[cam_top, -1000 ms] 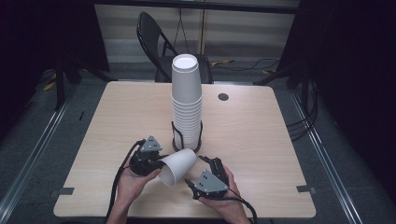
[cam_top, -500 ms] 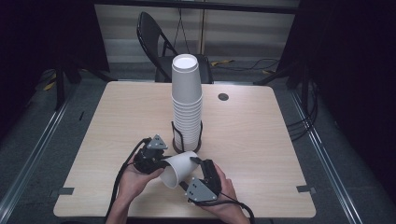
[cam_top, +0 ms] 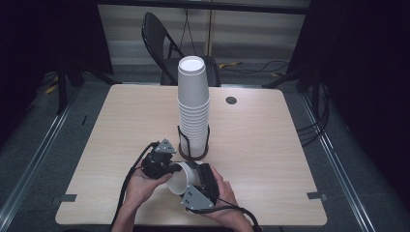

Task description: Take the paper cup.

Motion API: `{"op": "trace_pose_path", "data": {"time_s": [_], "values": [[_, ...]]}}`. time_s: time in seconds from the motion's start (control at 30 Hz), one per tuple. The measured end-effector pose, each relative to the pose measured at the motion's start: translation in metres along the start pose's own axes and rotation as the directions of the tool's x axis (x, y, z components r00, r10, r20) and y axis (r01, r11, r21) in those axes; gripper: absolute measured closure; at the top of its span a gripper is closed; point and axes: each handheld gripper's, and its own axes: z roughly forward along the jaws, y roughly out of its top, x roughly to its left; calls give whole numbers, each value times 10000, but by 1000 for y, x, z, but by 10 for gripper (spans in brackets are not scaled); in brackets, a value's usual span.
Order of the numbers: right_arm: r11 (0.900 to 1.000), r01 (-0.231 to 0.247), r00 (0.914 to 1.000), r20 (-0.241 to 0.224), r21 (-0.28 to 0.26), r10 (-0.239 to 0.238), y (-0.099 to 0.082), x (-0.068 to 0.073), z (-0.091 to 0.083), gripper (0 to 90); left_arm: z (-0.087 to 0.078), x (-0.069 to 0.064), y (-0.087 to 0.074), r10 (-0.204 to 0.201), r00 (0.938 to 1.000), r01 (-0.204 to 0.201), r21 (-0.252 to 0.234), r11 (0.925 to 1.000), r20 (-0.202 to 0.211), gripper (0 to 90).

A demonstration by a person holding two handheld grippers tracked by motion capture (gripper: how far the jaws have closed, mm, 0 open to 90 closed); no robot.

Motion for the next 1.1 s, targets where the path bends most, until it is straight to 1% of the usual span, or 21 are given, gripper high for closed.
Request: {"op": "trace_pose_path", "data": {"time_s": [0.13, 0.17, 0.3, 0.33, 0.37, 0.43, 0.5, 0.53, 0.6, 0.63, 0.7, 0.8, 0.87, 0.93, 1.0, 1.03, 1.1], "values": [[10000, 43, 10000, -17, -52, -43, 1, -1, 1, 84, -1, 0, 0, 19, 10000, -19, -40, 10000, -43, 875], [9999, 35, 10000, 0, -129, -35, 2, -1, 1, 84, 0, 0, 0, 46, 10000, -46, -51, 10000, 60, 873], [9998, 77, 9999, -63, -180, -78, 2, 0, 2, 83, 2, -1, -1, -19, 10000, 20, -108, 9999, 65, 870], [9998, 93, 9999, -47, -197, -94, 2, 0, 2, 82, 2, -1, -1, -116, 9999, 118, -176, 9998, 107, 870], [9998, 93, 9999, -47, -197, -94, 2, 0, 2, 82, 2, -1, -1, -116, 9999, 118, -176, 9998, 107, 869], [9996, 78, 10000, -28, -256, -78, 3, -1, 2, 80, 2, 0, -1, -114, 9994, 123, -270, 9996, 333, 865], [9994, 172, 9998, -19, -313, -173, 3, -1, 3, 77, 4, 0, -1, -176, 9991, 189, -327, 9993, 395, 865], [9992, 247, 9997, -18, -324, -248, 4, -1, 4, 76, 4, 0, -1, -186, 9989, 197, -267, 9994, 427, 864], [9991, 274, 9996, -31, -329, -276, 4, -1, 4, 73, 4, 0, -1, -197, 9987, 212, -298, 9993, 475, 864], [9990, 264, 9996, -30, -363, -266, 4, -1, 5, 73, 5, 0, -1, -243, 9985, 262, -382, 9989, 499, 862], [9989, 273, 9996, -5, -372, -274, 4, -1, 5, 73, 6, 0, -1, -276, 9982, 294, -333, 9990, 535, 857], [9988, 129, 9999, 45, -477, -127, 5, 0, 5, 72, 8, 0, -1, -277, 9975, 303, -388, 9988, 654, 849], [9985, 100, 9999, 35, -531, -98, 5, 0, 4, 72, 8, -1, -1, -330, 9963, 365, -425, 9984, 789, 848], [9985, 171, 9998, 105, -516, -166, 6, 0, 4, 72, 8, 0, -1, -332, 9961, 364, -373, 9986, 823, 848], [9987, 176, 9997, 152, -485, -169, 5, 0, 4, 72, 8, -1, -1, -366, 9965, 397, -406, 9984, 756, 846], [9986, 276, 9995, 149, -441, -270, 5, 0, 4, 72, 9, -1, -1, -372, 9968, 402, -410, 9983, 707, 843], [9987, 268, 9995, 149, -422, -262, 5, 0, 4, 72, 11, -2, -2, -393, 9960, 432, -478, 9979, 798, 840]]}}
